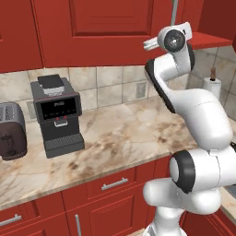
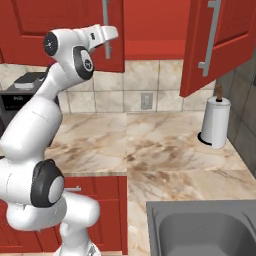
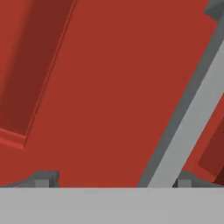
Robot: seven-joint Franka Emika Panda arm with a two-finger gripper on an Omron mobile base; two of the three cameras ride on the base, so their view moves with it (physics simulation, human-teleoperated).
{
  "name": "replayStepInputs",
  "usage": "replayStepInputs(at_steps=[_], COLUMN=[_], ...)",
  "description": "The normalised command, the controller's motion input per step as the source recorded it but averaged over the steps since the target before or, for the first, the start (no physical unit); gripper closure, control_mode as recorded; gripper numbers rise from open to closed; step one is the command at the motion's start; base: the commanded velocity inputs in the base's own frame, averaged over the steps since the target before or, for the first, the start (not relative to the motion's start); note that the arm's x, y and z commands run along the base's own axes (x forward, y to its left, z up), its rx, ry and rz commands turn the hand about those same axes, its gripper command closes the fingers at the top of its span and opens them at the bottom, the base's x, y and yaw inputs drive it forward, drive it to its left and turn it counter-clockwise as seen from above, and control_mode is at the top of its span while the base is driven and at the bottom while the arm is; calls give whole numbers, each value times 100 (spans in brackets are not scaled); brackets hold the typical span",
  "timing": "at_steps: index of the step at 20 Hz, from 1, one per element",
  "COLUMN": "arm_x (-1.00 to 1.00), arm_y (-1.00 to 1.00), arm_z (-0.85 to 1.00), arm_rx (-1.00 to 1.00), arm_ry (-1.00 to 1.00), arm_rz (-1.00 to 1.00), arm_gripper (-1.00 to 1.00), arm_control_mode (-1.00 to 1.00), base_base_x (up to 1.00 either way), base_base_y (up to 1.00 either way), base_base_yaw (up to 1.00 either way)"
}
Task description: Close all open cabinet doors.
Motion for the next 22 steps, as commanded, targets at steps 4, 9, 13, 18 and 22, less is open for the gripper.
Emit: replayStepInputs(at_steps=[4,9,13,18,22], arm_x=[49,51,51,40,40], arm_y=[-1,0,0,3,8], arm_z=[0,0,0,0,0], arm_rx=[15,17,16,14,13], arm_ry=[2,1,3,7,9], arm_rz=[18,20,18,17,16], arm_gripper=[-100,-100,-100,-100,-100], arm_control_mode=[-100,-100,-100,-100,-100], base_base_x=[0,0,0,0,0], base_base_y=[0,0,0,0,0], base_base_yaw=[0,0,0,0,0])
